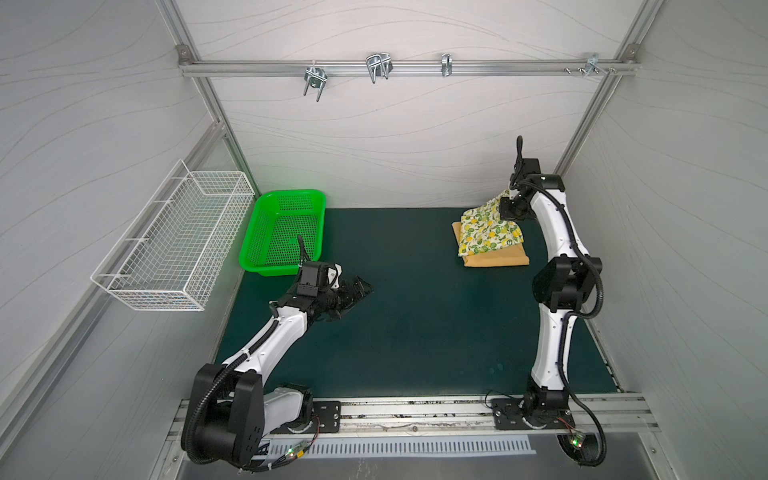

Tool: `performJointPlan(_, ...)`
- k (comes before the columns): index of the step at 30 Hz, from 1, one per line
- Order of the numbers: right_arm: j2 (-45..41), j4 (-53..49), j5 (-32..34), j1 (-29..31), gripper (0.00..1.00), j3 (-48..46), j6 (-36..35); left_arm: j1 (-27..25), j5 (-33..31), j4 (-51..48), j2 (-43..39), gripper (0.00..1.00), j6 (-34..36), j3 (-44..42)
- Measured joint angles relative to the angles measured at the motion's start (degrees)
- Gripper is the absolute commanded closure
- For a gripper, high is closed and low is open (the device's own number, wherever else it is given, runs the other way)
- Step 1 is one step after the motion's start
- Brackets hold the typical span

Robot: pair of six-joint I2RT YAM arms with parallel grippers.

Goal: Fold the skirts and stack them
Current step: 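Lay the lemon-print skirt on top of the tan skirt and open the right gripper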

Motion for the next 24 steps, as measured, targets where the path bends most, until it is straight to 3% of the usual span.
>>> performJointPlan(9, 6.78, 0.28, -0.17, -2.43, 0.97, -0.98, 0.98, 0.00, -0.20, -0.61, 0.61, 0.02, 0.17, 0.07)
performJointPlan(14, 6.88, 1.33, -0.70, -4.39, 0.77, -5.14, 2.47, 0.00, -0.55, -1.95, 0.66, 0.02, 0.46, 0.74)
performJointPlan(21, 6.69, 2.60, -2.08, -6.47, 0.59, -6.08, 3.50, 0.00, -1.60, -4.42, 0.85, 0.01, 1.53, 3.30)
performJointPlan(24, 5.64, 2.93, -3.82, -6.51, 0.57, -6.12, 3.98, 0.00, -2.12, -6.43, 0.87, 0.01, 2.01, 5.57)
